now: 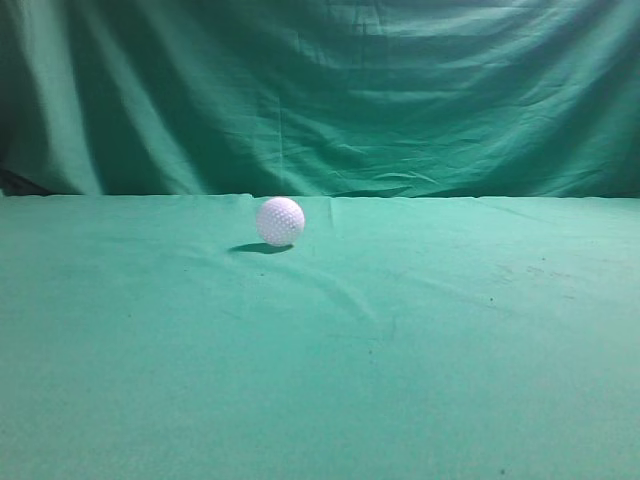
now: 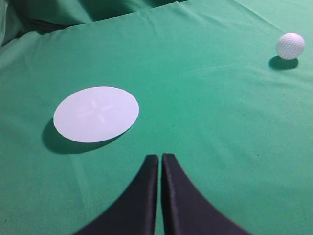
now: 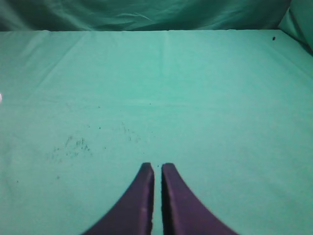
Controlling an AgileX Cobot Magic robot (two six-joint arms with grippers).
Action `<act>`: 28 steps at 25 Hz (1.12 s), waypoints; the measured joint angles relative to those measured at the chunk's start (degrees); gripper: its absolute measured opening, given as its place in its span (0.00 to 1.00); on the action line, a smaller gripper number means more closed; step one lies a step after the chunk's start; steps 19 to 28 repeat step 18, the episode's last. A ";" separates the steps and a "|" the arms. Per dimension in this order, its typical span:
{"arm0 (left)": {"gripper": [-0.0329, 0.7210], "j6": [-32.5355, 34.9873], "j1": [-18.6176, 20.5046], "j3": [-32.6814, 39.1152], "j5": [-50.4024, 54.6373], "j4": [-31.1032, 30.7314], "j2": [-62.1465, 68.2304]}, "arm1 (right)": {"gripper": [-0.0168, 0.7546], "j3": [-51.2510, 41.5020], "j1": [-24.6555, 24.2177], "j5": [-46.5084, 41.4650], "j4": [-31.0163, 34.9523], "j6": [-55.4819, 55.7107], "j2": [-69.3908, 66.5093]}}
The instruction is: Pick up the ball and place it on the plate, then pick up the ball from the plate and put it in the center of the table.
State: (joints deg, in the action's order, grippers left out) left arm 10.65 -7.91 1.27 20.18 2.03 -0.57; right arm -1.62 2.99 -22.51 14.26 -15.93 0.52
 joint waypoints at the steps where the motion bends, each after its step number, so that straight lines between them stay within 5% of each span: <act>1: 0.04 0.00 0.00 0.00 0.00 0.00 0.00 | 0.08 0.00 0.00 0.00 0.00 0.00 0.00; 28: 0.04 0.00 0.00 0.00 0.00 0.00 0.00 | 0.08 0.00 0.00 0.00 0.00 0.00 0.00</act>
